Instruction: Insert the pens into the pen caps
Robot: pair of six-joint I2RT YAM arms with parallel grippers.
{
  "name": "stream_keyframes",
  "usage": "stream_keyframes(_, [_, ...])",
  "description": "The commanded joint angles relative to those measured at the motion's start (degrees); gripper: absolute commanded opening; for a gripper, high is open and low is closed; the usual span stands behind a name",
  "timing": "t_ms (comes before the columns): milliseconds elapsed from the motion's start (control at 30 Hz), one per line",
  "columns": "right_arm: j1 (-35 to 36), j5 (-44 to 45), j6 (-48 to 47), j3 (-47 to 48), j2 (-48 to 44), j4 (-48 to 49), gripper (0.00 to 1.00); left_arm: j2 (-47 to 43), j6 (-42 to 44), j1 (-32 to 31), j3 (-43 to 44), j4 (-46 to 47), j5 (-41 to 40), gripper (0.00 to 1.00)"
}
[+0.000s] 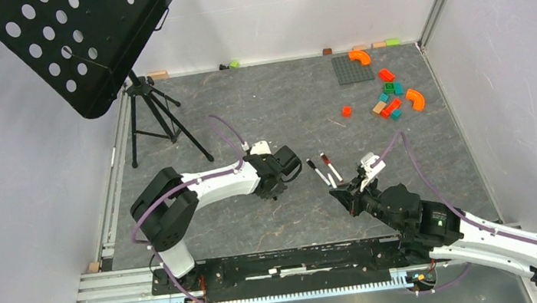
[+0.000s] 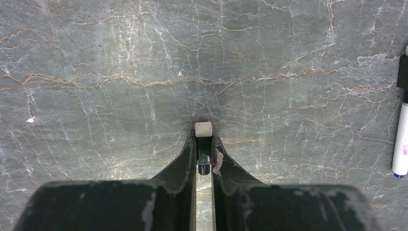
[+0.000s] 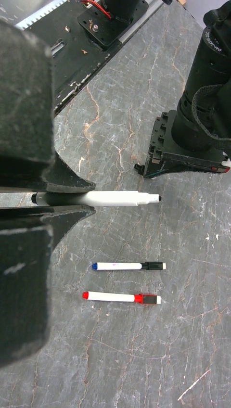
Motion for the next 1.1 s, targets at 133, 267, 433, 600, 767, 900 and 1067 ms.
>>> stream_keyframes(133, [0.31,0.02,0.62,0.25,-0.89,1.31,0.01,-6.13,11.29,-0.27,-2.48,1.75,0.27,0.03])
stream_keyframes(267, [0.36,0.24,0.69,0.18,-1.37,1.03,0.01,-9.95,18.07,-0.16,-5.0,0.81,1.01,0.07])
stream_keyframes(433, [0.35,-0.43,0.81,-0.3,-0.7,2.43,0.01,-11.94,21.67,-0.18,-7.28,0.71,3.27,0.14])
stream_keyframes(600, [0.35,-0.79,0.8,-0.14,0.37,2.56,0.01,-11.88,21.61,-0.17,-11.52,4.63,4.87,0.17])
stream_keyframes(767, [0.36,-1.11,0.88,0.04,-0.14,2.27,0.01,-11.88,21.51,-0.19,-13.64,6.19,6.56,0.19])
stream_keyframes(900, [0.36,-0.83,0.91,0.05,-0.94,2.03,0.01,-15.03,22.85,-0.16,-15.03,6.22,7.71,0.47])
stream_keyframes(1067, [0.36,-0.91,0.96,-0.18,-0.56,2.32,0.01,-18.59,25.54,-0.19,-12.96,0.86,8.47,0.66])
